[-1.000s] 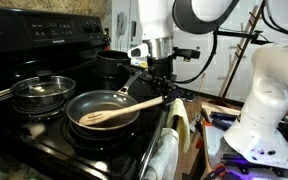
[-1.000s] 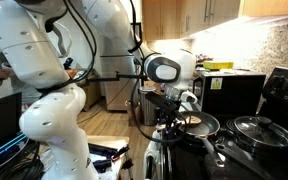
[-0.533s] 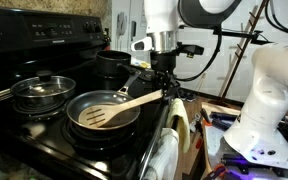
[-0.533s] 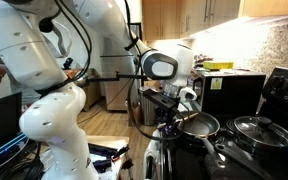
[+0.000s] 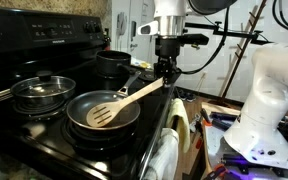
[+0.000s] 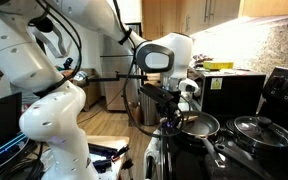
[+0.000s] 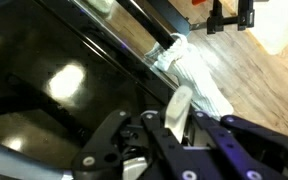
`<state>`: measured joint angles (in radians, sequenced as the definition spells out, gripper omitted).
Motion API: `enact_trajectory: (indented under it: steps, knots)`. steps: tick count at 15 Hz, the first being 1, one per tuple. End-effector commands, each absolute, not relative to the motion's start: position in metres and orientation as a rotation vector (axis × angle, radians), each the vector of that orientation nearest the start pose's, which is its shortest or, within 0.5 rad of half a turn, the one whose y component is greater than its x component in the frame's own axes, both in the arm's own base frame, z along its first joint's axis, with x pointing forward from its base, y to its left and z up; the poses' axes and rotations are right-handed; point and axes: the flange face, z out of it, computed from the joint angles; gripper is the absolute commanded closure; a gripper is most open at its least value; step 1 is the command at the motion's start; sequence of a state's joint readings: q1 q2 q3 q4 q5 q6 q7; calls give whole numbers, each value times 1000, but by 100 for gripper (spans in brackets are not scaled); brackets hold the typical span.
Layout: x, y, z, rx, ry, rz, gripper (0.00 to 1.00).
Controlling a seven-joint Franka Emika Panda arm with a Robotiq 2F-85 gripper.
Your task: Remove the wooden spatula from the pan and put it in the pot
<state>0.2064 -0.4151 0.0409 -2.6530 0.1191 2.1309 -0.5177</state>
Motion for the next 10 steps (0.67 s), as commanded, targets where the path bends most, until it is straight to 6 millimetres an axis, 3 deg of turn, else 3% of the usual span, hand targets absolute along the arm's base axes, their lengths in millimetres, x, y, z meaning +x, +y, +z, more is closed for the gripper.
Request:
enact_trajectory:
  steps: [1,10]
  knots:
    - [357,91,374,-2854,-992,127,70]
    - [350,92,359,-2801,-952,150,14]
